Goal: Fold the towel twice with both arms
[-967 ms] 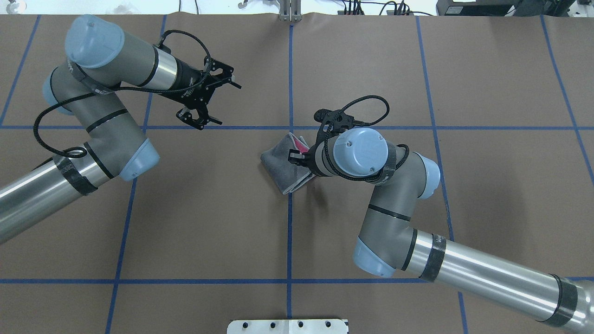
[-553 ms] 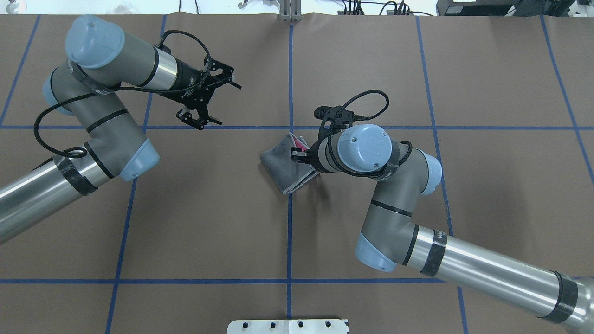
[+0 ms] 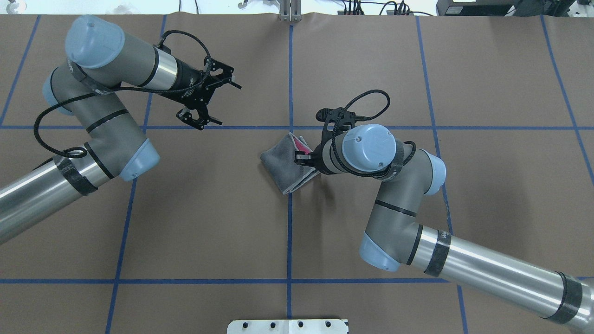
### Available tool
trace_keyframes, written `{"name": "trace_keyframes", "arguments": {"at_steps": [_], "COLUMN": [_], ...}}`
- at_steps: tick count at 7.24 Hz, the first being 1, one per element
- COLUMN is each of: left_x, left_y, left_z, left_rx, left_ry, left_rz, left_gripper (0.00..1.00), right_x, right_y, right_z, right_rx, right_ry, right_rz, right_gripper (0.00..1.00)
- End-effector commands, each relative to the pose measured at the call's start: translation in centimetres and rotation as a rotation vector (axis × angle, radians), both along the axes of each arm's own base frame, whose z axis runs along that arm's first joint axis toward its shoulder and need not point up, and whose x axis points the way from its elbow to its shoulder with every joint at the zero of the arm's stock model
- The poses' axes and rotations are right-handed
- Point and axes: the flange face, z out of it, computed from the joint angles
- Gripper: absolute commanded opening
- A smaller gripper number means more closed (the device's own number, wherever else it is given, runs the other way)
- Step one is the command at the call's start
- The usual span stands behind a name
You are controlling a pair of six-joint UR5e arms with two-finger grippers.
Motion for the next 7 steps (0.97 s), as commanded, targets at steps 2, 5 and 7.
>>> {"name": "trace_keyframes", "arguments": {"at_steps": [2, 5, 7], "left_x": [-0.12, 0.0, -0.02], "left_y": [-0.04, 0.0, 0.0], "left_z": [-0.19, -0.12, -0.01], "left_rx": [0.002, 0.0, -0.001], "left_ry": [0.002, 0.002, 0.0], "left_rz": [-0.002, 0.0, -0.002], "left_gripper": [1.0, 1.0, 1.0], "right_x": [0.15, 0.21, 0.13], "right_y": [0.2, 0.21, 0.41], "right_z": [0.91, 0.49, 0.51], "right_rx": [-0.005, -0.004, -0.008], "right_ry": [0.009, 0.003, 0.0], "right_rz": [-0.006, -0.003, -0.004], "right_gripper": [0.44, 0.44, 0.37]}}
